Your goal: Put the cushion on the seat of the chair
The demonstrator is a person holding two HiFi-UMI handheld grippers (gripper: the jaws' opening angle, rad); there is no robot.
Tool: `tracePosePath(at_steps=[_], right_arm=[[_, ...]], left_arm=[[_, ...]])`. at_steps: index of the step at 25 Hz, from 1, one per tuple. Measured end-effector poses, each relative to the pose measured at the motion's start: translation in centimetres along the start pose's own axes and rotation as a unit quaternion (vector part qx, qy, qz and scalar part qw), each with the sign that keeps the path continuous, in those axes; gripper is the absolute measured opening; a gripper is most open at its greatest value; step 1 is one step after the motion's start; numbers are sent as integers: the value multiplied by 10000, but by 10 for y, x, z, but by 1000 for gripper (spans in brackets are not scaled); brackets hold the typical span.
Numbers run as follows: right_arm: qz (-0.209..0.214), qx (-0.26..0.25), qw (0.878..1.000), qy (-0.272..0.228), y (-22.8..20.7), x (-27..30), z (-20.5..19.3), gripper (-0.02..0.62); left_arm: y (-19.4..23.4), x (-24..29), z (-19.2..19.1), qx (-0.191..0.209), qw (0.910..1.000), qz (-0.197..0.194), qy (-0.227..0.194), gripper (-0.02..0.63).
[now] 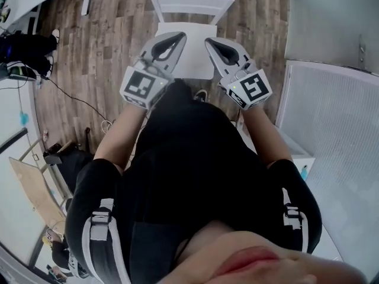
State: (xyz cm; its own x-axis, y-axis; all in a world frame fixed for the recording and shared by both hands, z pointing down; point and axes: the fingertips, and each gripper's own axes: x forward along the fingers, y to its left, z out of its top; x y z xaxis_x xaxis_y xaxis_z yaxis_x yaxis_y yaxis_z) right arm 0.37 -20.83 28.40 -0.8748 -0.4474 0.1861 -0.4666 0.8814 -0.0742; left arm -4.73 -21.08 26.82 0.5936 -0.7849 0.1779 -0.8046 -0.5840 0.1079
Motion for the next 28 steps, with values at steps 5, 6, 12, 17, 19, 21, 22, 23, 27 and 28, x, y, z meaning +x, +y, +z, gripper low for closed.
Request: tracePosePath(at_steps=[5,6,12,17,19,21,22,23,27,28], right_arm=[[-94,-254,9993,-248,-6,-6,40,15],[-112,-279,9991,-287,-6,-6,45,15],[-218,-379,9982,-399,-10,-6,59,15],[-262,-342,9981,-438,-14,-3,63,15],[-278,-339,9980,-455,-21,1,62,15],[-286,-320,9980,-461,-24,3,61,15],[-295,-298,9981,-460,-25,4,60,15],[-308,-279,9981,-454,-26,4,60,15],[-349,-284,9980,-438,-29,5,60,15],[-353,-293,9980,-436,-29,5,60,15]], left_arm=[[-1,1,37,219,9993,-39,-297,11],[0,0,39,273,9992,-41,-305,11],[0,0,43,415,9982,-135,-399,11],[5,2,46,419,9983,-147,-387,11],[9,7,46,402,9983,-106,-419,11],[10,10,45,382,9982,-79,-451,11],[10,11,45,388,9981,-76,-464,11],[10,11,46,399,9981,-75,-472,11],[13,15,45,383,9982,-65,-453,11],[13,16,45,377,9982,-65,-454,11]])
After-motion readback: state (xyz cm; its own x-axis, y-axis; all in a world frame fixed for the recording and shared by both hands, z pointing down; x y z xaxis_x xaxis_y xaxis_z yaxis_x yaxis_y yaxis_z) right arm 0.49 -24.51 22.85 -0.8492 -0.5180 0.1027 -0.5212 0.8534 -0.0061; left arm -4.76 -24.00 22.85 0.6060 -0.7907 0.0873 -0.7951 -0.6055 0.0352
